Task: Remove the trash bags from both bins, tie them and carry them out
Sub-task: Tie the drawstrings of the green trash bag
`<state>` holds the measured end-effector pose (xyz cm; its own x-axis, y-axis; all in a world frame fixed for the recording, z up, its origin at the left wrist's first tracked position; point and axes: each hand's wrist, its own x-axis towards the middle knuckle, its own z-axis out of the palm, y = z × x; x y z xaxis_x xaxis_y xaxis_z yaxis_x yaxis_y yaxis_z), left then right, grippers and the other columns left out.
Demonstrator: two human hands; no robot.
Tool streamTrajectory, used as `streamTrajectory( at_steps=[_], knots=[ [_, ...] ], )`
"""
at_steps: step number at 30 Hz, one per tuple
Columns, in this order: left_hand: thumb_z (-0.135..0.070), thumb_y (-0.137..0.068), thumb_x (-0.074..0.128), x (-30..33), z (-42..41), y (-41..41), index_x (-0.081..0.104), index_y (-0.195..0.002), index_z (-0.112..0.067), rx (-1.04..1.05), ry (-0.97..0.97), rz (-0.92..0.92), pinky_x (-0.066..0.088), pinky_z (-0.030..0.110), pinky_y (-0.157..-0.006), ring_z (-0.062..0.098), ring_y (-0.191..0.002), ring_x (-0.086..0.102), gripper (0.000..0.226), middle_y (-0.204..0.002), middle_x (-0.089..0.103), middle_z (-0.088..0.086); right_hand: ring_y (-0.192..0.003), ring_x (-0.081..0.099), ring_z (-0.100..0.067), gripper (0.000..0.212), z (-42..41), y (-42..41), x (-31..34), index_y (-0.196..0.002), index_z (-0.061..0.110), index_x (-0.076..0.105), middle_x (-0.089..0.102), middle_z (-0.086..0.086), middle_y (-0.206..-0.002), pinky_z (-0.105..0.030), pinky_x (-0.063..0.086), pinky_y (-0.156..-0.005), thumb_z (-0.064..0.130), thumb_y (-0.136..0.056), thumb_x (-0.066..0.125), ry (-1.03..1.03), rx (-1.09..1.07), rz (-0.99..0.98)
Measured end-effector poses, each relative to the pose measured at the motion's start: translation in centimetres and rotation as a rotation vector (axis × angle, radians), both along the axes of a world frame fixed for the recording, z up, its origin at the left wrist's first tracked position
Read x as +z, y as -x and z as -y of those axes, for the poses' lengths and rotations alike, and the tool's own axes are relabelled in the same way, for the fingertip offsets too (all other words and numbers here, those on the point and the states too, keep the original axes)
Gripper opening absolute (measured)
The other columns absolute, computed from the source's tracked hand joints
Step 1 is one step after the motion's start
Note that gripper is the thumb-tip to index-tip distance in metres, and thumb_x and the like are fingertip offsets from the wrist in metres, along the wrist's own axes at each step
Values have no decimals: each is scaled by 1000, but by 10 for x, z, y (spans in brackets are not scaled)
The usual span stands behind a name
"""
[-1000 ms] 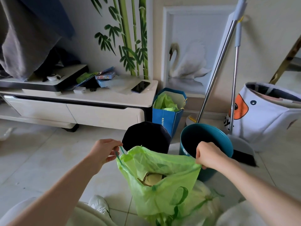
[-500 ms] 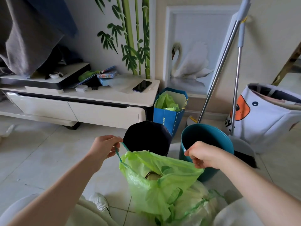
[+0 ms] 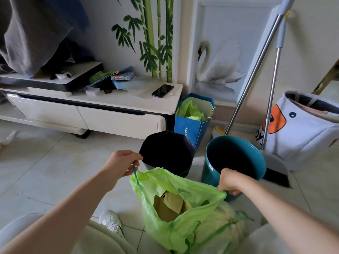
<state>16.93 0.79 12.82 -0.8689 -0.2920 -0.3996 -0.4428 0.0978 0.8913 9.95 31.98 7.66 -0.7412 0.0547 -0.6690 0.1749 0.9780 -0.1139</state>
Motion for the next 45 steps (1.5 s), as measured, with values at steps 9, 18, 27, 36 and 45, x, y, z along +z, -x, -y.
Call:
streamTrajectory(
  at_steps=[9, 18, 27, 36, 45],
  knots=[
    [-12, -83, 65, -2, -5, 1, 71, -83, -4, -33, 26, 8, 45, 27, -62, 16, -54, 54, 11, -62, 60, 4, -59, 60, -19, 38, 6, -12, -1, -117, 5, 61, 69, -12, -80, -26, 52, -56, 7, -79, 66, -1, 134, 177],
    [-14, -82, 65, 0, -5, 0, 71, -83, -4, -41, 48, -9, 45, 27, -63, 16, -56, 54, 12, -62, 61, 3, -58, 56, -23, 16, 12, -22, 9, -70, 9, 52, 52, -5, -69, -30, 47, -50, 2, -84, 51, -86, 396, -221],
    [-19, -79, 64, 7, -15, -4, 65, -64, -4, -332, 406, -22, 52, 28, -59, 12, -49, 54, 21, -68, 67, 23, -63, 64, -19, 18, 11, -24, 50, -75, 12, 68, 69, -7, -72, -34, 54, -59, 19, -87, 57, 313, 215, -534],
    [-6, -86, 63, 51, -30, -6, 69, -77, -1, -53, 154, -426, 56, 37, -76, 9, -57, 60, 13, -59, 64, 1, -75, 61, -12, 18, 29, -35, 99, -83, 14, 68, 65, 4, -71, -27, 52, -76, 11, -94, 54, 1213, -146, -554],
    [-7, -89, 61, 44, -44, -11, 72, -90, -4, -124, 63, -359, 57, 27, -70, 15, -64, 64, 12, -74, 68, 7, -77, 63, -17, 14, 44, -36, 93, -96, 5, 69, 66, -6, -79, -32, 55, -77, 8, -93, 55, 1427, -255, -326]
  ],
)
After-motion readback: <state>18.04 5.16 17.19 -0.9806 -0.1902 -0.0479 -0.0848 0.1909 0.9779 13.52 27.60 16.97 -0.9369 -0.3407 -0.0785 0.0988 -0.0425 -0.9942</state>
